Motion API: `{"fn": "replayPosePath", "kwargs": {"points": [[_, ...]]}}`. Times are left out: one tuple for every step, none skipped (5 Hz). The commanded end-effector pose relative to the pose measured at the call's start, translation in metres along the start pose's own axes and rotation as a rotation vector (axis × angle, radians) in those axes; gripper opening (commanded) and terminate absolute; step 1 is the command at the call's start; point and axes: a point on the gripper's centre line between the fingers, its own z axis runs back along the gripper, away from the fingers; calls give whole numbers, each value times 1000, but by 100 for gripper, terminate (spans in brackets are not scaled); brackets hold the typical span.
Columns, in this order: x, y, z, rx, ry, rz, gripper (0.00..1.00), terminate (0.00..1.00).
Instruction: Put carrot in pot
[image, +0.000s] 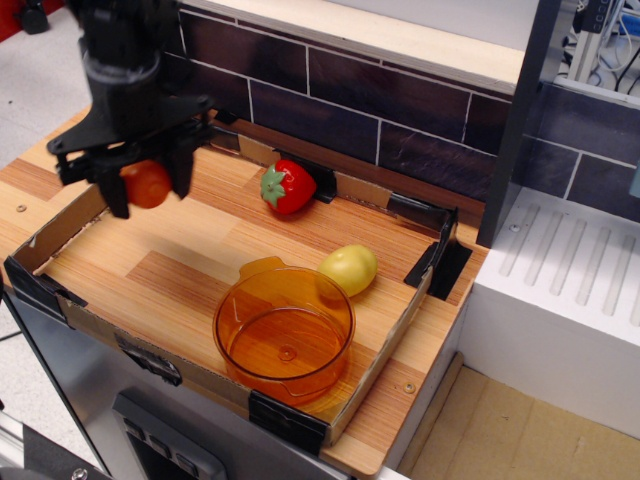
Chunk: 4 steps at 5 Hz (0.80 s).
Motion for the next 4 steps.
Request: {"fn": "replayPosePath", "kwargs": {"points": [[-59, -8, 46, -86, 24, -37, 0, 0], [-83, -8, 41, -89, -26, -83, 0, 0], [-95, -13, 23, -64, -60, -101, 0, 0], [-103, -23, 17, -57, -47, -88, 0, 0]]}}
